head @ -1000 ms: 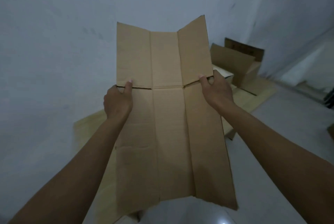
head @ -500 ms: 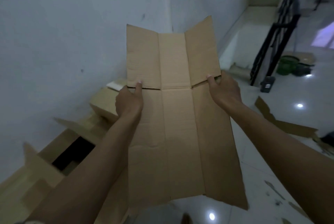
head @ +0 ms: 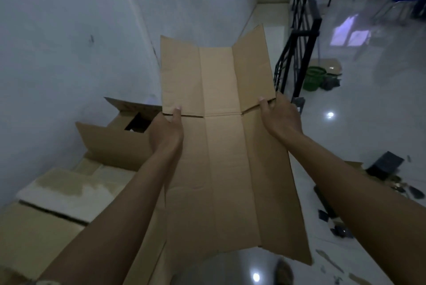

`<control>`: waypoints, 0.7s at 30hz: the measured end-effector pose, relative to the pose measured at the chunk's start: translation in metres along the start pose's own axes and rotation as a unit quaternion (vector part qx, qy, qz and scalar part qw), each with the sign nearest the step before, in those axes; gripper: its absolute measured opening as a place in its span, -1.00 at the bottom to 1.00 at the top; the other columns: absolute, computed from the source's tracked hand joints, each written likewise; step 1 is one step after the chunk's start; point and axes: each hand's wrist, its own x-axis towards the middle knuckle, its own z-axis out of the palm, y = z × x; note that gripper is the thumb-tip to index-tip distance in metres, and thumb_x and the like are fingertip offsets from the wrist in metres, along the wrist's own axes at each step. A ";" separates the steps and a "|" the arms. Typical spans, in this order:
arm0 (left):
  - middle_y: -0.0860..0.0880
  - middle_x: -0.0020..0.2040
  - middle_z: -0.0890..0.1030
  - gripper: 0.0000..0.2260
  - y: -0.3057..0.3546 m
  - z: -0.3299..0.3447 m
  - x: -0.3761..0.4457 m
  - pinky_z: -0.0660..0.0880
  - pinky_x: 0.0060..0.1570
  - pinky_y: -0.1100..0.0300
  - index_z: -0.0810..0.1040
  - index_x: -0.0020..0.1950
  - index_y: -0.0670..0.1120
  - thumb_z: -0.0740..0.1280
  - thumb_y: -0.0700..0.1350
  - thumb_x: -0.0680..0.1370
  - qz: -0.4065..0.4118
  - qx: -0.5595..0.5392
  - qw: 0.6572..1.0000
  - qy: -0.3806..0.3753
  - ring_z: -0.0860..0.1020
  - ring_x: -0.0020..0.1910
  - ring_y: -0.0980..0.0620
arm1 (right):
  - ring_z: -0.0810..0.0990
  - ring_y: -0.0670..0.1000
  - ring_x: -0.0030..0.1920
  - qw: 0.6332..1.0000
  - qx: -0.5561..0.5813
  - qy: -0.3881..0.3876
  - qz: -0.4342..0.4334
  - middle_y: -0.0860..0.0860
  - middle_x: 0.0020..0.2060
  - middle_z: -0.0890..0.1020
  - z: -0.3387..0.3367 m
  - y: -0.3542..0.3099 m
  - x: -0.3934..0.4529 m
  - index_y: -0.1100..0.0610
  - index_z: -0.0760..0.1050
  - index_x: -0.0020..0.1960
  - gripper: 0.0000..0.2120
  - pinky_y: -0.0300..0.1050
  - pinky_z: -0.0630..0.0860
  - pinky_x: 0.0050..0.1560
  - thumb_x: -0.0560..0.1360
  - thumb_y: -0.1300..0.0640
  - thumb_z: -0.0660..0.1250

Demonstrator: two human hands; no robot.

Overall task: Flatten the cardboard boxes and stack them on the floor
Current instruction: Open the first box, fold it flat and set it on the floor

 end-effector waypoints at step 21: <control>-0.12 0.26 0.56 -0.48 0.079 0.269 0.265 0.40 0.06 0.05 0.47 0.34 -0.16 0.12 0.23 0.62 -0.167 0.039 0.978 0.119 0.52 0.22 -0.17 | 0.56 0.19 0.07 0.979 -0.079 -0.152 -0.114 0.15 0.11 0.59 0.145 0.042 0.449 0.12 0.46 0.22 -0.60 -0.04 0.40 -0.07 0.63 -0.17 0.11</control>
